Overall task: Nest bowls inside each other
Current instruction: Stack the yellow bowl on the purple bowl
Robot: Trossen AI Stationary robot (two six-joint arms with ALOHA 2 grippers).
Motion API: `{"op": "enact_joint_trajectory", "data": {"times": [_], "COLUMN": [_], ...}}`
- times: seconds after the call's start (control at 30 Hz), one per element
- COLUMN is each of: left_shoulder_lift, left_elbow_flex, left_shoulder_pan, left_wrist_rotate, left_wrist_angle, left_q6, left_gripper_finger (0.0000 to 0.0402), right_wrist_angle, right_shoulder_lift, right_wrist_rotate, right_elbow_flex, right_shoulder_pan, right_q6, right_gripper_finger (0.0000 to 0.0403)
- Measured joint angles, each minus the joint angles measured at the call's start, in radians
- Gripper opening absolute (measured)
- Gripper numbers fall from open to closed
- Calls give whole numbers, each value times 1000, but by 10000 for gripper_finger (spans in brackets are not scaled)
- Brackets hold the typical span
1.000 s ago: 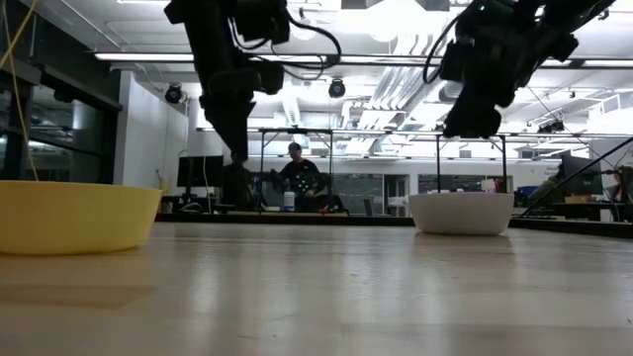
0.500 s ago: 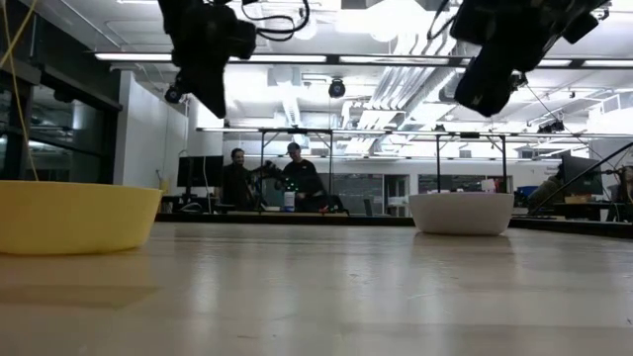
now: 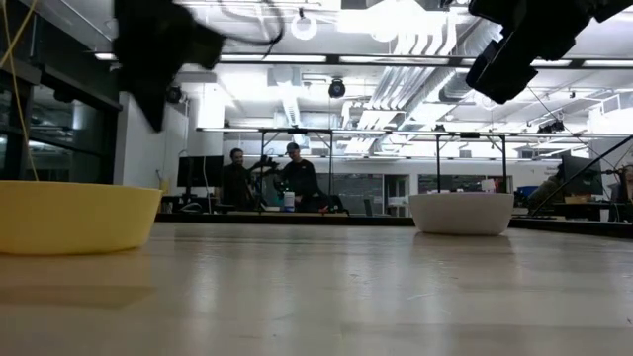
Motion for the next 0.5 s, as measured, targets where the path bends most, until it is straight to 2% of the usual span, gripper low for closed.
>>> {"op": "enact_joint_trajectory", "data": {"times": [0.2, 0.5], "left_shoulder_lift": [1, 1], "left_elbow_flex": [-122, -126], "left_shoulder_pan": [-113, -199], "left_wrist_rotate": [-47, -74], "left_wrist_angle": [91, 103], "left_q6": [-261, -510], "left_gripper_finger": [42, 42], "right_wrist_angle": [6, 8], "right_shoulder_lift": [0, 0], "right_wrist_rotate": [31, 32], "right_elbow_flex": [0, 0], "right_shoulder_pan": [32, 34], "right_q6": [0, 18], "right_gripper_finger": [112, 112]}}
